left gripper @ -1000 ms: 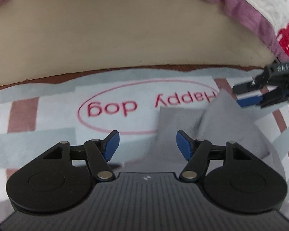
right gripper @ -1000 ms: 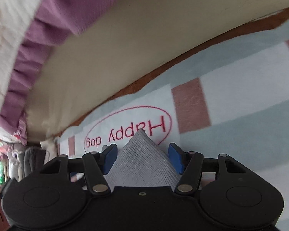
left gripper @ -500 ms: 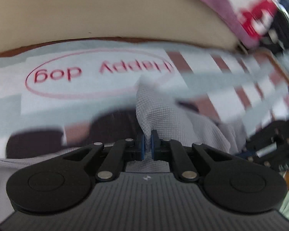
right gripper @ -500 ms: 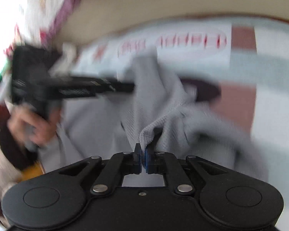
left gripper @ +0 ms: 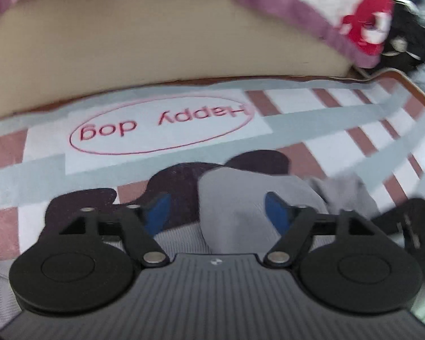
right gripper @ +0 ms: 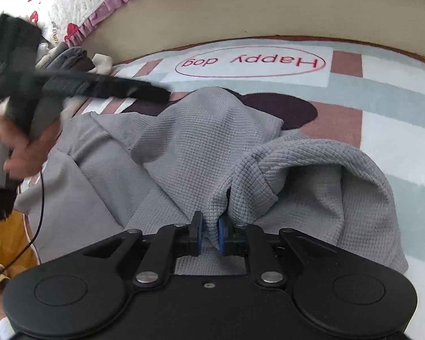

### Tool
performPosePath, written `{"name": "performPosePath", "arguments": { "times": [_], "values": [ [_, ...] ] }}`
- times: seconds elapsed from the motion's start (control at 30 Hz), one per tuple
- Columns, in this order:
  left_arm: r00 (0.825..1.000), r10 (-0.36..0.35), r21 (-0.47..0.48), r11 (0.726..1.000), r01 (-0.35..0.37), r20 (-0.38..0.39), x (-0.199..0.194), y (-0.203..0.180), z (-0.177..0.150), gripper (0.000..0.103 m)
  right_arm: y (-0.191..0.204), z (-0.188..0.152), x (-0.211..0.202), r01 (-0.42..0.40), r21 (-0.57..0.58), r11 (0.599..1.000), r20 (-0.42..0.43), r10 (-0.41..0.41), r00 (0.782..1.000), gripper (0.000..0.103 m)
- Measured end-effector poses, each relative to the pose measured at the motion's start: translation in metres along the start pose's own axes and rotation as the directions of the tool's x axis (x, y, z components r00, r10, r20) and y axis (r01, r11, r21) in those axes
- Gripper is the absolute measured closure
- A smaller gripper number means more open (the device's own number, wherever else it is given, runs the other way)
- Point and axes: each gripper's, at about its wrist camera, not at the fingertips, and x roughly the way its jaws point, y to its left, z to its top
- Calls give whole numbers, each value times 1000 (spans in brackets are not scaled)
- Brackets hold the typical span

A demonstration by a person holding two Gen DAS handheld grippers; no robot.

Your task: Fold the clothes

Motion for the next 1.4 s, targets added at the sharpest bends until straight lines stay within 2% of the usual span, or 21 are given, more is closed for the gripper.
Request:
{"name": "performPosePath", "arguments": {
  "times": [0.1,0.13,0.17,0.2,0.23,0.33,0.4,0.43,0.47,0.53,0.6,0.67,0.77,0.87,0.93,1.03,1.07,1.1,1.17,1.27,1.4],
  "values": [
    [995,-20,22,1000,23,-95,34,-9,8,26,8,-5,-3,26,-76,997,21,-25,999,90],
    [994,-21,43,999,26,-106,44,-14,8,37,12,-7,-5,26,-116,993,32,-22,999,91],
    [996,-10,93,996,18,-85,48,-23,7,71,16,-8,-10,22,-161,987,51,-14,999,94],
    [999,14,175,985,-6,-46,46,-35,6,90,18,-7,-14,26,-197,980,64,-13,998,96],
    [999,39,262,965,-35,-10,43,-47,8,99,17,-4,-18,38,-220,975,71,-22,997,97],
    [974,112,323,931,-172,196,25,-57,37,99,6,12,-35,119,-234,965,129,-91,987,95],
    [914,192,262,919,-295,357,15,-53,62,98,-19,26,-53,187,-153,970,195,-156,968,78],
    [870,237,219,909,-356,433,11,-49,75,97,-35,30,-62,196,-102,975,218,-170,961,76],
    [851,261,179,910,-375,456,11,-44,85,89,-51,34,-70,203,-51,978,241,-185,953,76],
    [863,274,108,931,-349,425,16,-28,101,72,-81,37,-80,202,39,979,244,-205,948,74],
    [857,302,83,926,-368,418,19,-20,101,65,-107,32,-83,206,106,973,215,-224,951,67],
    [849,349,57,914,-402,396,20,-13,91,35,-124,22,-84,222,154,963,187,-250,950,64],
    [898,300,3,948,-318,321,13,1,65,35,-132,1,-82,192,221,956,171,-232,958,53],
    [966,140,-85,989,-124,216,4,19,33,35,-132,-18,-78,118,288,950,173,-173,970,52],
    [982,63,-155,987,-35,176,-3,28,10,35,-125,-28,-75,56,313,948,194,-122,974,45],
    [990,32,-218,976,-1,137,-13,37,-21,35,-105,-30,-62,62,232,971,204,-111,973,41],
    [992,44,-218,976,-17,122,-17,40,-27,35,-94,-25,-56,117,144,983,177,-142,974,62],
    [992,64,-213,976,-39,110,-24,45,-34,35,-81,-19,-49,202,44,978,141,-207,968,97],
    [988,113,-200,975,-91,100,-41,60,-49,35,-66,-11,-49,305,-28,952,139,-298,944,98],
    [968,230,-174,962,-211,98,-83,90,-81,35,-54,-8,-61,442,-35,896,196,-428,882,99],
    [899,437,-121,894,-432,18,-130,141,-135,34,-47,-16,-34,571,-196,797,140,-553,821,97]
  ]
}}
